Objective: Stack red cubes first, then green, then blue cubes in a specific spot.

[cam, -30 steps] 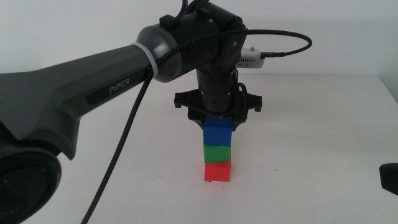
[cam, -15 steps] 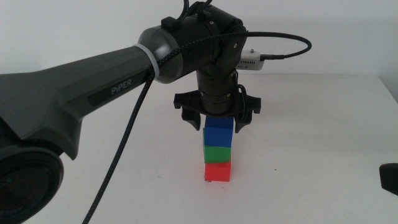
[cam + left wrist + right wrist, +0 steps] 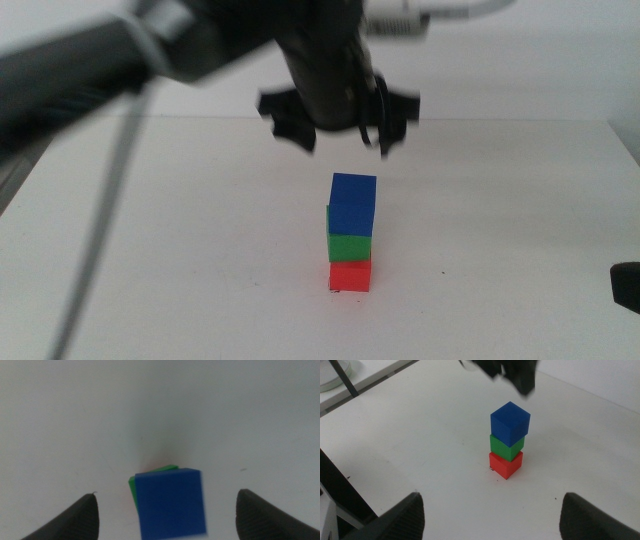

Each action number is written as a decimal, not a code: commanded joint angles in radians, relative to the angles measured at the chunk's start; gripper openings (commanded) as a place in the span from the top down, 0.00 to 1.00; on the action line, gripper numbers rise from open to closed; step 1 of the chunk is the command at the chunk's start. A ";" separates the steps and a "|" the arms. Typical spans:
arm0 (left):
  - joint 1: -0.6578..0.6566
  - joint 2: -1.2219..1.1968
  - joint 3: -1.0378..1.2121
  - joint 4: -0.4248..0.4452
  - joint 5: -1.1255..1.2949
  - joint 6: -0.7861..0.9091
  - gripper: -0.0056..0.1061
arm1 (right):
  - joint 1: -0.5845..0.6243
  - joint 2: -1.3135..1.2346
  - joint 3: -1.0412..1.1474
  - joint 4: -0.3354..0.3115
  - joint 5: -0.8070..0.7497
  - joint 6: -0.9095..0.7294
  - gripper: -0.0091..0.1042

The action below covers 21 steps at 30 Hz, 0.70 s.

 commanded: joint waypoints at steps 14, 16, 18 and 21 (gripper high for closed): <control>0.049 -0.655 0.228 0.186 -0.002 0.304 0.11 | -0.009 -0.003 0.003 -0.011 -0.007 -0.002 0.20; 0.083 -0.750 0.331 0.192 -0.002 0.304 0.11 | -0.009 -0.003 0.003 -0.011 -0.007 -0.002 0.20; 0.134 -0.860 0.428 0.205 -0.002 0.296 0.11 | -0.009 -0.003 0.003 -0.011 -0.007 -0.002 0.20; 0.301 -1.010 0.593 0.099 -0.099 0.361 0.11 | -0.009 -0.003 0.003 -0.010 -0.007 -0.002 0.20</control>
